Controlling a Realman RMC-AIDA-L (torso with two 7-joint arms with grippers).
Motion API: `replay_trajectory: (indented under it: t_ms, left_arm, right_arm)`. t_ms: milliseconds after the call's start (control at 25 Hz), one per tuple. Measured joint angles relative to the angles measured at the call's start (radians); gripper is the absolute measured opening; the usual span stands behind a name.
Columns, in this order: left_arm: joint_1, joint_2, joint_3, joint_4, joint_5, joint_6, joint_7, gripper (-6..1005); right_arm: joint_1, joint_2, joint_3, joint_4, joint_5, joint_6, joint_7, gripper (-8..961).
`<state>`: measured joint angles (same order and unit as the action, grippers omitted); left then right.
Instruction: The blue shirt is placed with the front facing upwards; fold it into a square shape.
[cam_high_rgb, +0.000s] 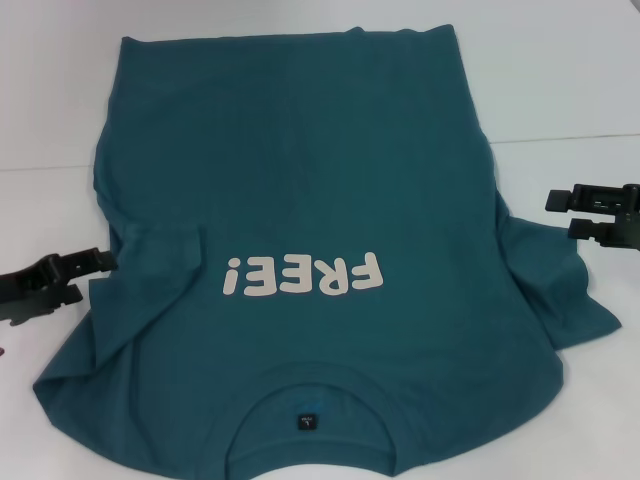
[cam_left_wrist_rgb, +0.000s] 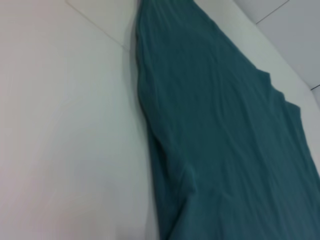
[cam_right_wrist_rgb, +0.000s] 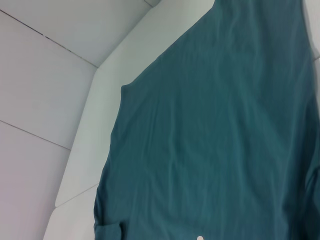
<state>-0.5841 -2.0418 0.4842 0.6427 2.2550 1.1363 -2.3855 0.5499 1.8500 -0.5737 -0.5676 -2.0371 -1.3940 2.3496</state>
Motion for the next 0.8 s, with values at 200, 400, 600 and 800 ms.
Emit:
replay_trajectory:
  t_ms: [200, 400, 600, 800]
  left_arm:
    - [-0.001, -0.003, 0.036, -0.034, 0.002, -0.053, -0.005, 820]
    - [-0.003, -0.005, 0.041, -0.048, 0.002, -0.068, -0.005, 819]
    - [-0.005, -0.007, 0.054, -0.051, -0.003, -0.04, -0.005, 818]
    - [0.0, -0.012, 0.046, -0.029, -0.051, 0.043, 0.0, 818]
  right_arm:
    - [-0.001, 0.0, 0.001, 0.0, 0.0, 0.001, 0.0, 797]
    - [-0.002, 0.0, 0.002, 0.0, 0.0, 0.001, 0.0, 797]
    - [-0.005, 0.0, 0.002, -0.001, 0.0, 0.001, 0.0, 797]
    - [-0.006, 0.0, 0.003, -0.001, 0.0, 0.001, 0.0, 796]
